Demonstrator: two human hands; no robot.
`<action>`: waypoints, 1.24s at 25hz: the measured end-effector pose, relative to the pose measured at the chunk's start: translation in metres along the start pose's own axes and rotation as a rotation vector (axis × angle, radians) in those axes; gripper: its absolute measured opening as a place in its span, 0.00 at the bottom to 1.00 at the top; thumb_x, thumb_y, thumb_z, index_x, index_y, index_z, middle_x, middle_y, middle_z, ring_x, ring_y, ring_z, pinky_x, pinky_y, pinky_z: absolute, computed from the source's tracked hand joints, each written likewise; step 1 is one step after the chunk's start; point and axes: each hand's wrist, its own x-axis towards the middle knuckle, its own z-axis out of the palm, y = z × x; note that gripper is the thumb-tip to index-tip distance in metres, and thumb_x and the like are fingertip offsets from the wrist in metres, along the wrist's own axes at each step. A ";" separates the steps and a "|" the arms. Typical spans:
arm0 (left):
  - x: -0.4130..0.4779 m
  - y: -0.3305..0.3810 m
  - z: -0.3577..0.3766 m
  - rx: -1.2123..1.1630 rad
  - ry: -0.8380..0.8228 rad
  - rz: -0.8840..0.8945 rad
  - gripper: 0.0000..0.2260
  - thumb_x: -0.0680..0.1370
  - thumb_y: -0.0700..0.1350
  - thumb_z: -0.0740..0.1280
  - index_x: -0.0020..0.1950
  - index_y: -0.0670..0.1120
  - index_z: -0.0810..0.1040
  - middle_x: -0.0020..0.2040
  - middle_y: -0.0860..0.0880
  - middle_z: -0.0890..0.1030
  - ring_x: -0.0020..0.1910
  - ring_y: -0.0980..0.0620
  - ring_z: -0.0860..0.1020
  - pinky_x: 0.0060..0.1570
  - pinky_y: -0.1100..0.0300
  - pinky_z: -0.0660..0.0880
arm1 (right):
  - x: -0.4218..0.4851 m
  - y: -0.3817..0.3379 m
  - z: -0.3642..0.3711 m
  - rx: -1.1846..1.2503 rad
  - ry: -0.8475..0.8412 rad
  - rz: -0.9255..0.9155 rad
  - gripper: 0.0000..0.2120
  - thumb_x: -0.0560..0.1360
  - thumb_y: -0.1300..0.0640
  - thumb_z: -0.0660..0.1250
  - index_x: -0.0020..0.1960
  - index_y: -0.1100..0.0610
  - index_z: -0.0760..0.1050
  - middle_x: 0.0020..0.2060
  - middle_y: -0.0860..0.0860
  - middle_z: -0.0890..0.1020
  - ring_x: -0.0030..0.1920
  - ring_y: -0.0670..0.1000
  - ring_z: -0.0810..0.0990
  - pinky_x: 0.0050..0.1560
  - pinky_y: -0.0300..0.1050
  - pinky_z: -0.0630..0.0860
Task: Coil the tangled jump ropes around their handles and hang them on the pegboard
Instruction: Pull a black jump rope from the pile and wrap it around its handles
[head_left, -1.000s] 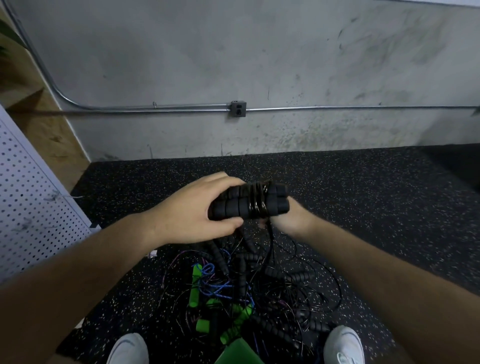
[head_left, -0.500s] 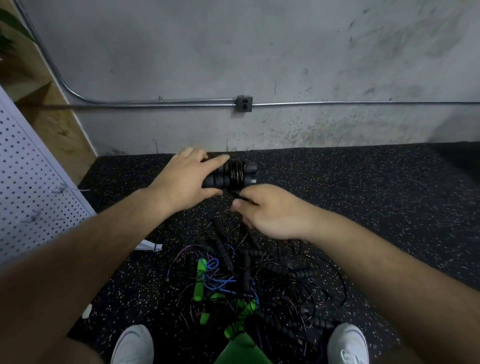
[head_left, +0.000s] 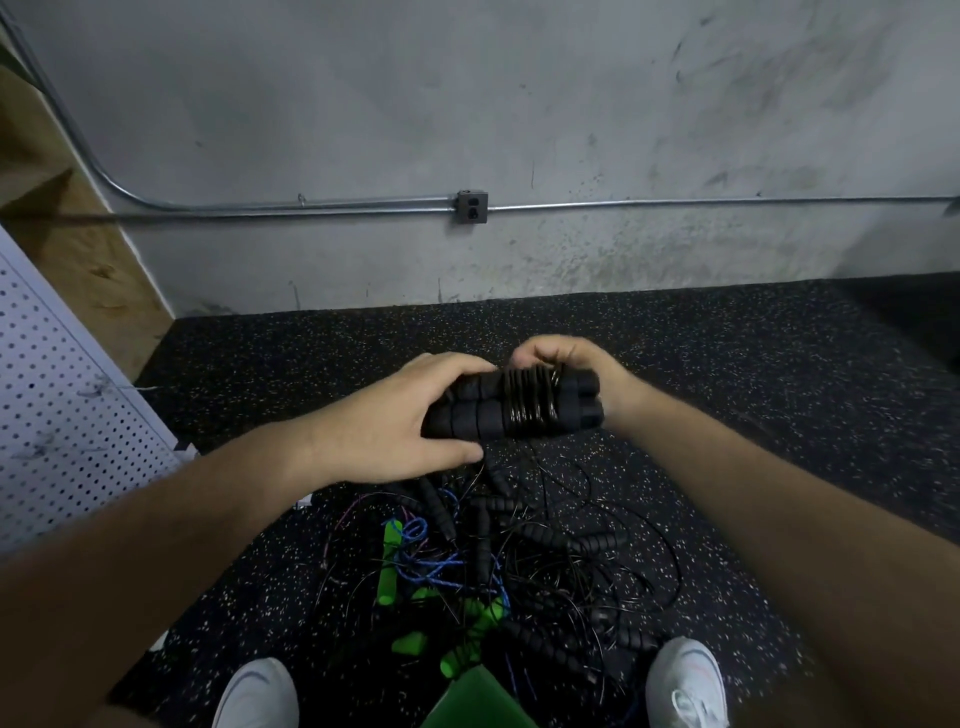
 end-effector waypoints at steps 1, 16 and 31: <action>0.000 0.001 0.000 -0.021 0.069 -0.025 0.31 0.74 0.49 0.76 0.73 0.56 0.67 0.63 0.60 0.71 0.66 0.61 0.68 0.68 0.62 0.65 | -0.004 0.006 0.010 -0.049 0.000 0.049 0.04 0.79 0.66 0.66 0.47 0.60 0.74 0.41 0.48 0.77 0.36 0.38 0.78 0.39 0.32 0.75; 0.004 -0.039 0.002 0.628 0.009 -0.026 0.32 0.76 0.51 0.72 0.77 0.50 0.63 0.60 0.53 0.68 0.60 0.53 0.63 0.64 0.56 0.63 | -0.026 -0.077 0.056 -1.005 -0.039 -0.048 0.13 0.84 0.46 0.57 0.53 0.51 0.78 0.41 0.47 0.81 0.40 0.48 0.79 0.37 0.43 0.72; 0.000 -0.036 -0.012 0.293 0.232 -0.154 0.32 0.75 0.42 0.72 0.75 0.48 0.64 0.62 0.51 0.70 0.61 0.52 0.65 0.69 0.46 0.65 | -0.032 0.008 0.123 -0.344 -0.247 0.192 0.13 0.86 0.51 0.54 0.48 0.56 0.70 0.33 0.52 0.74 0.30 0.51 0.75 0.39 0.53 0.76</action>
